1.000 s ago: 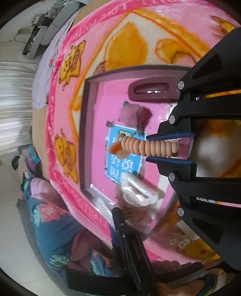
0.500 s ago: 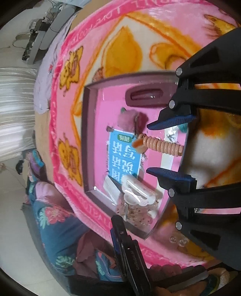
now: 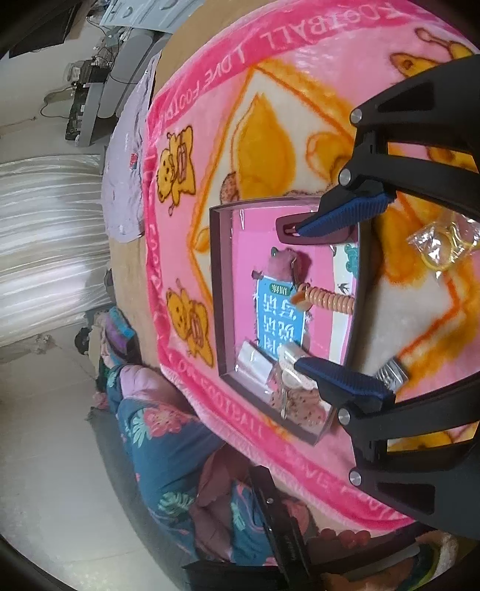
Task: Organize jewelry
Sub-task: 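Withdraw both open tools toward the pearl earrings and the stud box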
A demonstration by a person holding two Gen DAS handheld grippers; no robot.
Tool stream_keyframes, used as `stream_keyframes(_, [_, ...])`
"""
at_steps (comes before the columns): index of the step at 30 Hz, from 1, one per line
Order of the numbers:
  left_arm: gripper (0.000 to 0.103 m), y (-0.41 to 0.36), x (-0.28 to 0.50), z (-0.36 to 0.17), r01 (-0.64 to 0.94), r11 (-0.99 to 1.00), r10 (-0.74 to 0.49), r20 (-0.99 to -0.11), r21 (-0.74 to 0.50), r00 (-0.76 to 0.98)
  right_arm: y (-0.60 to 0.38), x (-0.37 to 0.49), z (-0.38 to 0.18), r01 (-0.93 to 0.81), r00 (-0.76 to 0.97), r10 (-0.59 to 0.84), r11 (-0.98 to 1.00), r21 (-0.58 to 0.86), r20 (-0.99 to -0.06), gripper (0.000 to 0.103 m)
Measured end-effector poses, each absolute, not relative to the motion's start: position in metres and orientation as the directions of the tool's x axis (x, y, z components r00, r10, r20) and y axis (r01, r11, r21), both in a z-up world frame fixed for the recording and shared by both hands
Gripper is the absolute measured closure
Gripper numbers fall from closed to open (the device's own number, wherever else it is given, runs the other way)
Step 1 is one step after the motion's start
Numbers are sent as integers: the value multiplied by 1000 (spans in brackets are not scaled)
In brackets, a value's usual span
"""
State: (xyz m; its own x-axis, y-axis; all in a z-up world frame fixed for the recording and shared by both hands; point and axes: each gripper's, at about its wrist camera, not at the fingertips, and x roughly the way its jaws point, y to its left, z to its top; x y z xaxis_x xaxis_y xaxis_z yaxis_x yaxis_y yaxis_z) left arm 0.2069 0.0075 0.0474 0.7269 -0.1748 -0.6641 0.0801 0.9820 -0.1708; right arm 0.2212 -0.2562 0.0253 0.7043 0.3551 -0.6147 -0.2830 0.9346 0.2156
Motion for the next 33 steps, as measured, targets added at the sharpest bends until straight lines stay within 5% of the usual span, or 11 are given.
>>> stream_keyframes(13, [10, 21, 168, 51, 55, 979, -171, -653, -195, 738, -253, 182, 42, -309, 722, 370, 928, 207, -585, 20])
stream_keyframes(33, [10, 36, 125, 21, 22, 990, -114, -710, -138, 695, -247, 144, 34, -333, 704, 360, 929, 163, -612, 19])
